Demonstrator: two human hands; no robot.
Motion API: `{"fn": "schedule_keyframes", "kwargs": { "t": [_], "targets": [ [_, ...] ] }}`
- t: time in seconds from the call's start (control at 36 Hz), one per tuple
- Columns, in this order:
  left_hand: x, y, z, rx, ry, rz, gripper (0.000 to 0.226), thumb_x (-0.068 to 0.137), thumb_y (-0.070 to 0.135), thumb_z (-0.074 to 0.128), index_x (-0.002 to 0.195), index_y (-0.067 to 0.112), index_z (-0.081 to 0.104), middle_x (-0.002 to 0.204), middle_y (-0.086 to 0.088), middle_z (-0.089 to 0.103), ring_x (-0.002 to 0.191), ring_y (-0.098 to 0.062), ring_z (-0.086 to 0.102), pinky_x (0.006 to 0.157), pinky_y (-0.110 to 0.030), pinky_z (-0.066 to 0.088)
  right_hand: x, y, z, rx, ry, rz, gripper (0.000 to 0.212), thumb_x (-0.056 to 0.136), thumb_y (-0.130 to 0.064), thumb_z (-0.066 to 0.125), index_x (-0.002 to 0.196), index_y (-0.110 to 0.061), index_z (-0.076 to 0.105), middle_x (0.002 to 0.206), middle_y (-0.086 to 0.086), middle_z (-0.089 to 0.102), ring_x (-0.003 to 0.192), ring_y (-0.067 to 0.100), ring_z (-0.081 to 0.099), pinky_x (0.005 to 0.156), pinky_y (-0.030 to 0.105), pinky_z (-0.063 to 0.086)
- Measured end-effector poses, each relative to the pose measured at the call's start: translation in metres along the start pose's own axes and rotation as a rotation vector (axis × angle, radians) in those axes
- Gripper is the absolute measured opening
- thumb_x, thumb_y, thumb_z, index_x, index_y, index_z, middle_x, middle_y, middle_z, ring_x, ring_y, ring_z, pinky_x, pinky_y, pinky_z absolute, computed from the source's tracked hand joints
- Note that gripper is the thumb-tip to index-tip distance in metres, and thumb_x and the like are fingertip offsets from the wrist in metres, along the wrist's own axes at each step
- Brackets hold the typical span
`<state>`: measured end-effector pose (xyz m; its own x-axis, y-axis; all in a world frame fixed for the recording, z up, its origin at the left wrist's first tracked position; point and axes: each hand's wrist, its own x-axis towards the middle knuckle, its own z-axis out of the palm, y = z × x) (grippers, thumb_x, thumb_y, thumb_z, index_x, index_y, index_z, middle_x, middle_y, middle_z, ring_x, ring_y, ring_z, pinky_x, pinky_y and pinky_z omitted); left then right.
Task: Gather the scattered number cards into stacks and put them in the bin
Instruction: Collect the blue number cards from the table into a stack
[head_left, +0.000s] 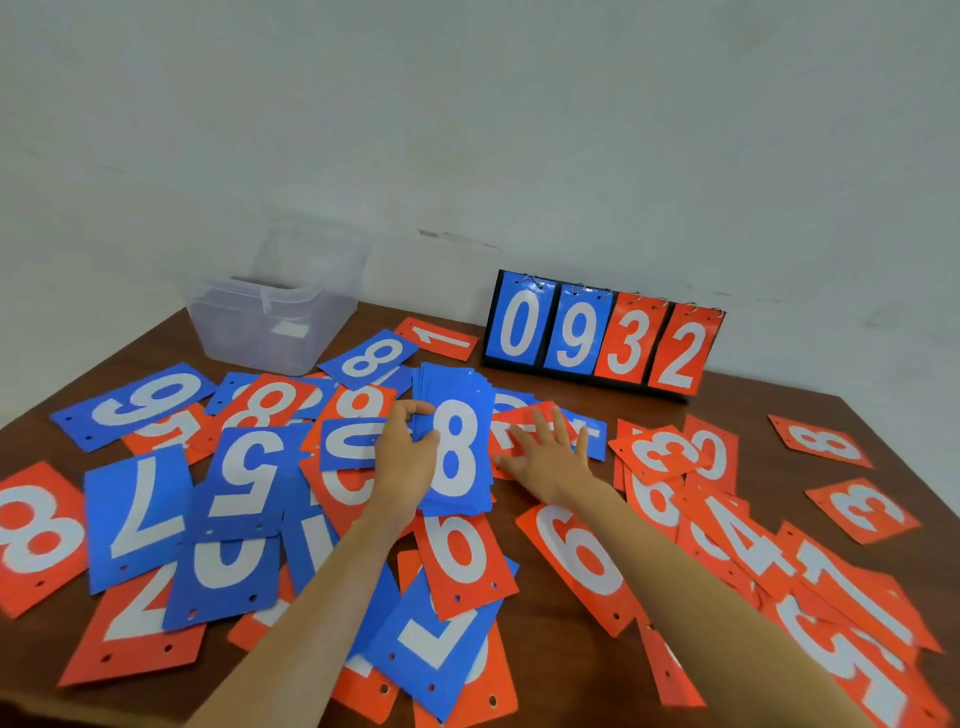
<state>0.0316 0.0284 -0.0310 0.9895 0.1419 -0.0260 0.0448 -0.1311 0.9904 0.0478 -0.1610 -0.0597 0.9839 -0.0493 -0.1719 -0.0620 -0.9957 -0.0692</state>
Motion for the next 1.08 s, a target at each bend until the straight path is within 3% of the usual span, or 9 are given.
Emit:
{"fn": "schedule_keyframes", "kwargs": {
  "t": [0.17,0.28,0.42,0.58,0.69,0.83,0.92,1.03,1.08],
  "targets": [
    [-0.004,0.0,-0.001,-0.001,-0.003,0.007,0.026,0.092,0.003,0.053,0.111,0.021,0.049,0.109,0.011,0.043,0.072,-0.001,0.052,0.044,-0.007,0.044,-0.031,0.009,0.002,0.07,0.02,-0.026,0.056,0.095,-0.057,0.034,0.142,-0.028,0.038,0.16,0.002,0.004,0.146,0.026,-0.012,0.113,0.056,-0.007],
    [-0.004,0.0,0.0,-0.012,-0.012,0.005,0.028,0.091,0.002,0.053,0.112,0.019,0.05,0.111,0.011,0.044,0.073,-0.004,0.053,0.04,-0.006,0.041,-0.024,0.016,-0.004,0.213,0.066,-0.042,0.039,0.098,-0.041,0.04,0.129,-0.023,0.054,0.151,0.004,0.032,0.144,0.026,0.013,0.118,0.049,0.012],
    [-0.003,0.001,0.004,-0.025,-0.028,-0.006,0.027,0.092,0.002,0.053,0.109,0.022,0.05,0.108,0.012,0.043,0.069,-0.008,0.054,0.039,-0.008,0.04,0.003,0.032,-0.032,0.335,0.159,0.121,0.042,0.095,-0.017,0.052,0.135,-0.009,0.045,0.141,0.011,0.044,0.131,0.027,0.039,0.106,0.035,0.034],
    [-0.001,-0.001,0.01,-0.015,-0.035,-0.026,0.026,0.092,0.004,0.054,0.113,0.02,0.051,0.109,0.011,0.044,0.091,-0.01,0.055,0.041,-0.006,0.043,0.034,0.044,-0.042,0.273,-0.09,0.265,0.069,0.083,-0.042,0.067,0.138,-0.011,0.04,0.141,0.012,0.042,0.126,0.03,0.044,0.101,0.039,0.044],
    [0.001,-0.006,0.011,-0.016,-0.019,-0.032,0.025,0.091,0.004,0.055,0.112,0.019,0.051,0.107,0.012,0.045,0.082,-0.007,0.054,0.043,-0.007,0.045,0.047,0.044,-0.043,0.204,-0.127,0.319,0.082,0.07,-0.051,0.076,0.135,-0.012,0.044,0.139,0.013,0.043,0.126,0.031,0.042,0.102,0.042,0.043],
    [0.003,-0.009,0.011,-0.02,-0.005,-0.032,0.026,0.091,0.005,0.056,0.113,0.018,0.052,0.109,0.011,0.046,0.096,-0.009,0.05,0.045,-0.008,0.048,0.048,0.048,-0.045,0.207,-0.115,0.384,0.088,0.067,-0.055,0.077,0.136,-0.012,0.043,0.14,0.013,0.038,0.131,0.032,0.033,0.106,0.043,0.037],
    [0.002,-0.008,0.012,-0.02,-0.007,-0.031,0.026,0.091,0.005,0.056,0.112,0.019,0.052,0.109,0.011,0.046,0.093,-0.008,0.052,0.046,-0.009,0.048,0.049,0.052,-0.042,0.268,-0.048,0.398,0.072,0.07,-0.05,0.076,0.127,-0.014,0.05,0.133,0.011,0.045,0.126,0.031,0.039,0.103,0.043,0.039],
    [-0.001,-0.006,0.011,-0.029,-0.017,-0.019,0.024,0.091,0.005,0.056,0.108,0.021,0.051,0.108,0.011,0.047,0.077,-0.002,0.054,0.051,-0.016,0.051,0.046,0.061,-0.045,0.508,0.16,0.383,0.019,0.088,-0.021,0.058,0.104,-0.013,0.063,0.117,0.01,0.061,0.109,0.029,0.054,0.098,0.047,0.045],
    [-0.004,-0.004,0.01,-0.027,-0.024,-0.009,0.025,0.091,0.005,0.055,0.108,0.022,0.05,0.107,0.011,0.047,0.076,-0.003,0.055,0.049,-0.014,0.05,0.038,0.065,-0.054,0.563,0.274,0.369,0.017,0.088,-0.016,0.051,0.096,-0.012,0.066,0.108,0.011,0.066,0.098,0.03,0.06,0.091,0.048,0.049]
  ]
}}
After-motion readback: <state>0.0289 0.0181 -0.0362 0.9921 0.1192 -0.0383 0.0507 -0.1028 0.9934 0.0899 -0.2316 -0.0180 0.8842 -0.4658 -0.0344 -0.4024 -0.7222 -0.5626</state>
